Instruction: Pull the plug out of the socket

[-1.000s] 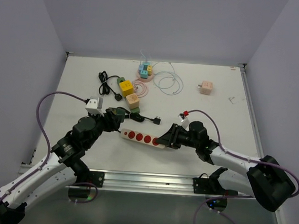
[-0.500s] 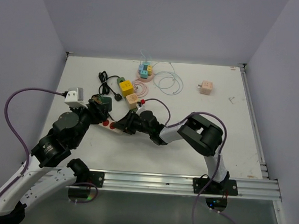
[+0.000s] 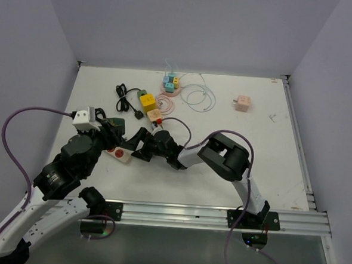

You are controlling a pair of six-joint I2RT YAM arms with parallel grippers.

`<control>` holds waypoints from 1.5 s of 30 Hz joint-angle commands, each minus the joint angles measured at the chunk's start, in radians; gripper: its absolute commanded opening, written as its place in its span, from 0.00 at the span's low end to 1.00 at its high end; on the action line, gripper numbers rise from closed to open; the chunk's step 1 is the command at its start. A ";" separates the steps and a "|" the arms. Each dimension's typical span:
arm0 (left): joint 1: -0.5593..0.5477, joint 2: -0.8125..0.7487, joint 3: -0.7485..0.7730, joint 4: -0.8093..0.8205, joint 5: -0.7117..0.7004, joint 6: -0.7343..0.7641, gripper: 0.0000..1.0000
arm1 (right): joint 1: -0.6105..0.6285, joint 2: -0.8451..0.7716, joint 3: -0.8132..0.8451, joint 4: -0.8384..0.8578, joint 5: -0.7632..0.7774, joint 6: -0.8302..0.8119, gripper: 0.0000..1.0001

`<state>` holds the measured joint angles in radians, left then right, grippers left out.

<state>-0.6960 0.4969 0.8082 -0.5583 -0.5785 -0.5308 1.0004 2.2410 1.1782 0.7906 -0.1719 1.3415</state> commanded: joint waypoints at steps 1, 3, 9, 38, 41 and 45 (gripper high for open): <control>0.003 0.005 0.040 0.029 -0.014 0.014 0.04 | -0.032 -0.140 -0.133 0.005 0.023 0.001 0.96; 0.003 0.020 0.043 0.038 0.002 0.012 0.05 | -0.060 -0.202 -0.204 0.016 0.025 -0.019 0.98; 0.003 0.106 0.023 0.133 0.103 0.009 0.05 | -0.101 -0.527 -0.318 -0.383 0.080 -0.288 0.99; -0.051 1.827 1.066 0.747 0.764 -0.231 0.17 | -0.649 -1.546 -0.555 -1.206 0.490 -0.797 0.99; -0.050 1.942 1.219 0.750 0.779 -0.274 0.22 | -0.732 -1.540 -0.551 -1.191 0.399 -0.808 0.99; -0.048 2.031 1.269 0.791 0.775 -0.310 0.36 | -0.824 -1.496 -0.552 -1.157 0.266 -0.802 0.99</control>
<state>-0.7483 2.4996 2.0037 0.1478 0.1650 -0.7860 0.2214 0.7155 0.5892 -0.4076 0.2337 0.5594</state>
